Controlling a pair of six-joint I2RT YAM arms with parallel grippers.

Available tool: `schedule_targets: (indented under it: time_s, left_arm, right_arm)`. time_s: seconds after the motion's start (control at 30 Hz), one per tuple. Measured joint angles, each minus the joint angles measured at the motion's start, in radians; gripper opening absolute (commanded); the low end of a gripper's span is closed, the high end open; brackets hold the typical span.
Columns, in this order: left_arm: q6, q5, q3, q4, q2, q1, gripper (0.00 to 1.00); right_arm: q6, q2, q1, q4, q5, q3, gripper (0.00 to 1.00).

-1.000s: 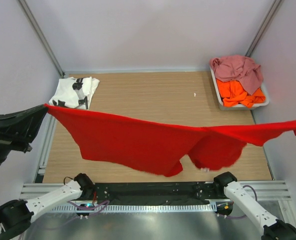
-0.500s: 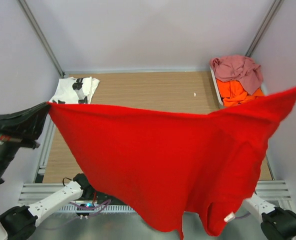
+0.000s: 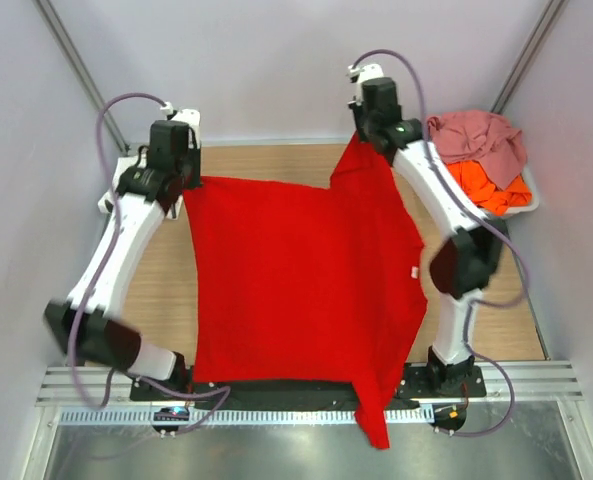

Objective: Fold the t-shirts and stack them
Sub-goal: Flatten the tshirt out

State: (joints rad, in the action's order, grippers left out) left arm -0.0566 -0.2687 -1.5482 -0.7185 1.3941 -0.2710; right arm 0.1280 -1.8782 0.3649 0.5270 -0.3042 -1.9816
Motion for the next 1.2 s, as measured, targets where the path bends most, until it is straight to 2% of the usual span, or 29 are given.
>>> schedule_targets:
  time_s: [0.03, 0.07, 0.13, 0.17, 0.23, 0.3, 0.37, 0.5, 0.63, 0.73, 0.8, 0.97, 1.2]
  left_arm:
    - [-0.020, 0.008, -0.019, -0.005, 0.089, 0.045, 0.37]
    - [-0.033, 0.011, -0.045, -0.010, 0.187, 0.077, 0.80]
    - [-0.065, 0.013, -0.160, -0.063, 0.370, 0.115, 0.93]
    - [-0.076, 0.016, -0.230, -0.079, 0.462, 0.126, 0.99]
    - [-0.097, 0.020, -0.305, -0.103, 0.570, 0.127, 1.00]
    - [-0.109, 0.020, -0.298, -0.135, 0.577, 0.120, 1.00]
    - [-0.124, 0.022, -0.259, -0.142, 0.519, 0.113, 1.00]
    - [-0.178, 0.043, -0.169, -0.149, 0.305, 0.105, 1.00]
    - [-0.281, 0.093, 0.082, -0.061, -0.006, 0.087, 1.00]
    - [-0.381, 0.144, 0.317, 0.011, -0.148, 0.050, 0.98]
    - [-0.441, 0.185, 0.432, 0.054, -0.145, 0.029, 0.97]
    - [-0.549, 0.222, 0.641, 0.154, -0.015, -0.019, 0.97]
    - [-0.617, 0.231, 0.695, 0.267, 0.076, -0.036, 0.96]
  right_arm:
    - [-0.012, -0.126, -0.005, 0.026, 0.014, -0.096, 0.90]
    - [-0.014, -0.232, -0.008, 0.051, 0.021, -0.206, 0.99]
    - [-0.029, -0.440, -0.016, 0.082, 0.031, -0.438, 1.00]
    - [-0.033, -0.475, -0.016, 0.085, 0.029, -0.457, 1.00]
    - [-0.048, -0.489, -0.020, 0.121, 0.025, -0.431, 1.00]
    - [-0.058, -0.452, -0.023, 0.109, 0.019, -0.368, 1.00]
    - [-0.071, -0.389, -0.025, 0.105, 0.010, -0.288, 1.00]
    - [-0.132, -0.180, -0.024, 0.066, -0.008, -0.056, 1.00]
    - [-0.222, 0.070, -0.025, -0.019, 0.014, 0.254, 1.00]
    - [-0.286, 0.142, -0.025, -0.085, 0.070, 0.398, 0.99]
    - [-0.319, 0.117, -0.025, -0.104, 0.101, 0.441, 0.99]
    - [-0.368, 0.047, -0.025, -0.127, 0.136, 0.606, 0.99]
    - [-0.438, 0.039, -0.026, -0.148, 0.135, 0.815, 0.99]
